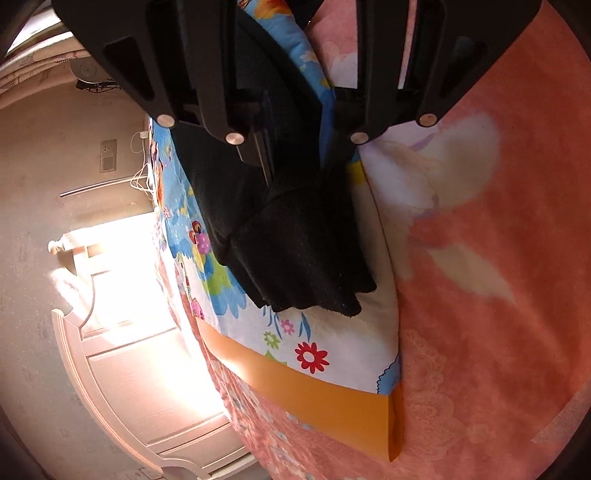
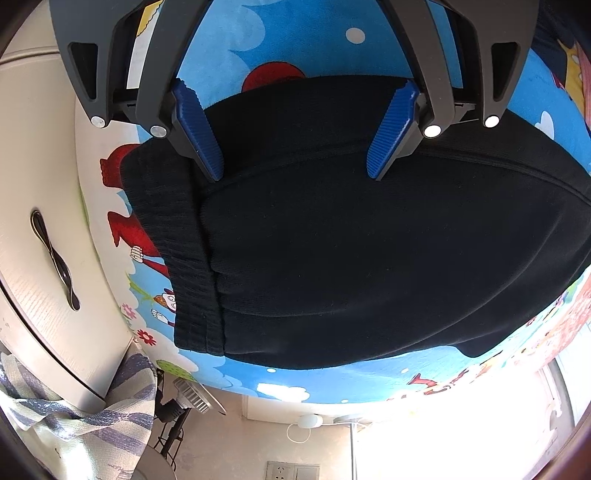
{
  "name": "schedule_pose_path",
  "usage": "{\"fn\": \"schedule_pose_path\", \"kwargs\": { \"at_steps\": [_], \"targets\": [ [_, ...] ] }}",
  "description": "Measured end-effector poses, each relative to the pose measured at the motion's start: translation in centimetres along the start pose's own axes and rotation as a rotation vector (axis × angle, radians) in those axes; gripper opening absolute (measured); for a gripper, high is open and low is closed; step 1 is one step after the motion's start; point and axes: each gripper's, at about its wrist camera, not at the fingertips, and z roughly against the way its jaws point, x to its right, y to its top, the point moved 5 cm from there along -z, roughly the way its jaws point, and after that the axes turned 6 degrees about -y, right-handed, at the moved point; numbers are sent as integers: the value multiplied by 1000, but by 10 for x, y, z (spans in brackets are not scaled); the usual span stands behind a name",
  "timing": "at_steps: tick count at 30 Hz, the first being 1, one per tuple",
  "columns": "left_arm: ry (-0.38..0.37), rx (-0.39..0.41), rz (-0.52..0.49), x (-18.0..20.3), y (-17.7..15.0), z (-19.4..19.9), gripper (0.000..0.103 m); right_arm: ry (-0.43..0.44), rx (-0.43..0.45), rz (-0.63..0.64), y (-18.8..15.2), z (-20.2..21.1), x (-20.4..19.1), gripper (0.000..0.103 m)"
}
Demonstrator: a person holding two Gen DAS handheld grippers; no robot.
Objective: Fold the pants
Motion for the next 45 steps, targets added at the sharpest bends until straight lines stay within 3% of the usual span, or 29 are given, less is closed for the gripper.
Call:
{"fn": "schedule_pose_path", "kwargs": {
  "at_steps": [1, 3, 4, 6, 9, 12, 14, 15, 16, 18, 20, 21, 24, 27, 31, 35, 36, 38, 39, 43, 45],
  "targets": [
    [-8, 6, 4, 1, 1, 1, 42, -9, 0, 5, 0, 0, -2, 78],
    [-19, 23, -15, 7, 9, 5, 43, -15, -3, 3, 0, 0, -2, 78],
    [-14, 18, -24, 9, 13, 3, 38, -15, -3, 2, 1, -1, -2, 78],
    [3, -16, -29, 11, 19, -1, 18, -10, -8, 7, 1, -1, -2, 78],
    [32, 36, -130, 36, 21, 25, 15, 4, -19, 16, 1, 0, 0, 78],
    [82, 12, -85, 18, 22, 20, 15, 0, -20, 27, 0, 0, -1, 78],
    [92, -29, -13, -9, 22, 5, 26, -4, -24, 40, -1, 0, -2, 78],
    [84, -10, 25, -18, 22, 7, 44, -1, -27, 42, -2, 1, -1, 78],
    [80, 31, 48, -22, 22, 14, 54, 3, -31, 42, -3, 2, 0, 78],
    [82, 73, 23, -19, 14, 30, 54, -5, -41, 54, -6, 5, 1, 78],
    [48, 36, -1, -5, -13, 38, 49, -73, -30, 59, -9, 14, 3, 79],
    [-4, -19, -26, 8, -33, 37, 44, -87, 8, 63, -8, 24, 1, 79],
    [-143, -175, -102, 48, -98, 21, 41, 34, 123, 85, -1, 56, -27, 80],
    [-224, -286, -67, 63, -140, -7, 39, 99, 176, 171, 5, 64, -77, 83],
    [-217, -333, -9, 59, -159, -34, 35, 128, 199, 212, 12, 50, -124, 83],
    [-201, -344, 1, 56, -161, -52, 34, 115, 109, 221, 1, 14, -143, 84],
    [-210, -344, 6, 56, -161, -55, 29, 121, 137, 207, -1, 14, -143, 85],
    [-222, -338, -27, 62, -160, -58, 8, 136, 128, 202, 0, 13, -139, 86],
    [-196, -323, -50, 63, -160, -55, 5, 138, 121, 202, 0, 13, -138, 86],
    [-114, -288, -103, 61, -168, -39, 5, 128, 123, 203, -4, 13, -140, 87],
    [-100, -317, -106, 53, -169, -49, 9, 121, 125, 204, -3, 11, -141, 87]
  ]
}}
